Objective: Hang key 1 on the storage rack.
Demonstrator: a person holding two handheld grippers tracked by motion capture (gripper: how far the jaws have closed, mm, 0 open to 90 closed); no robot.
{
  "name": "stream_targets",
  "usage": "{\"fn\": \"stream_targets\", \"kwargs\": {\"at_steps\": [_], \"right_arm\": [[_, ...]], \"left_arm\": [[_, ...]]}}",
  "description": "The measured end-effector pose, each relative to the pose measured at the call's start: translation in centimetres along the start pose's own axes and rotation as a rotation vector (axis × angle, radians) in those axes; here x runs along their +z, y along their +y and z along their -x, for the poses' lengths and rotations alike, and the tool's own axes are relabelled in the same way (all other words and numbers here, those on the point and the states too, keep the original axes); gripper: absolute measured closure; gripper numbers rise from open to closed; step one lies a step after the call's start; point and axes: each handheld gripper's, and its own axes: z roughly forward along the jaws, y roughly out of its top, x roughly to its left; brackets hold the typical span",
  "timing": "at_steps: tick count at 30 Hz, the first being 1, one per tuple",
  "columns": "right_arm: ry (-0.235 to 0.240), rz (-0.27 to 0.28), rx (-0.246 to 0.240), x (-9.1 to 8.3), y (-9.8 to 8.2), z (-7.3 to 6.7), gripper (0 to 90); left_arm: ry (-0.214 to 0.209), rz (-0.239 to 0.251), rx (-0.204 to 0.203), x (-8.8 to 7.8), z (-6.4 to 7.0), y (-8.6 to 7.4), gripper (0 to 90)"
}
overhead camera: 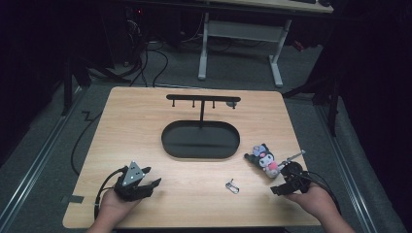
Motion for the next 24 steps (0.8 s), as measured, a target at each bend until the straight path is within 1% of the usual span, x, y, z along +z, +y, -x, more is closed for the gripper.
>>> {"fn": "stream_targets", "kwargs": {"at_steps": [2,4,6,8,12,13,14,15,16,17,18,19,20,21,23,24], "right_arm": [[0.005,0.006,0.012,-0.1,0.1,0.4,28.1],[-0.001,0.008,0.025,-0.2,0.4,0.9,26.9],[0.006,0.019,0.041,-0.3,0.8,1.3,25.8],[0.01,0.02,0.045,-0.3,1.1,1.4,25.9],[-0.01,0.029,0.04,-0.4,2.0,1.5,23.8],[-0.017,0.025,0.024,-0.2,2.5,1.4,20.0],[-0.017,0.025,0.024,-0.2,2.5,1.4,20.0],[-0.021,0.016,0.015,0.0,3.0,1.3,17.3],[-0.021,0.016,0.015,0.0,3.0,1.3,17.3],[-0.026,0.02,0.01,0.1,3.2,1.3,15.0],[-0.035,0.016,0.002,0.2,3.6,1.2,15.2],[-0.03,0.02,-0.005,0.2,3.9,1.1,15.3],[-0.026,0.008,-0.018,0.3,4.3,1.0,15.1],[-0.03,0.007,-0.027,0.5,4.5,1.0,15.0],[-0.045,-0.017,-0.039,1.0,5.1,0.9,15.0],[-0.045,-0.017,-0.039,1.0,5.1,0.9,15.0]], "left_arm": [[0.0,0.0,0.0,0.0,0.0,0.0,42.9],[0.0,0.002,-0.002,0.0,-0.1,0.0,42.9],[-0.001,0.002,0.0,0.0,-0.1,0.0,42.9],[-0.002,0.001,0.001,0.0,-0.1,0.0,42.9],[-0.003,0.0,0.002,0.0,-0.1,0.0,42.9],[-0.003,0.0,0.003,0.0,-0.1,0.0,43.0],[-0.003,0.0,0.003,0.0,-0.1,0.0,43.0],[-0.003,0.0,0.004,0.0,-0.1,0.0,42.9],[-0.003,0.0,0.004,0.0,-0.1,0.0,42.9],[-0.004,0.0,0.004,0.0,-0.1,0.0,42.9],[-0.004,0.0,0.004,0.0,-0.1,0.0,42.9],[-0.004,0.0,0.003,0.0,-0.1,0.0,42.9],[-0.004,0.0,0.003,0.0,-0.1,0.0,42.9],[-0.004,0.0,0.003,0.0,-0.1,0.0,42.9],[-0.005,0.001,0.002,0.0,-0.1,0.0,42.9],[-0.005,0.0,0.002,0.0,-0.2,0.0,42.9]]}}
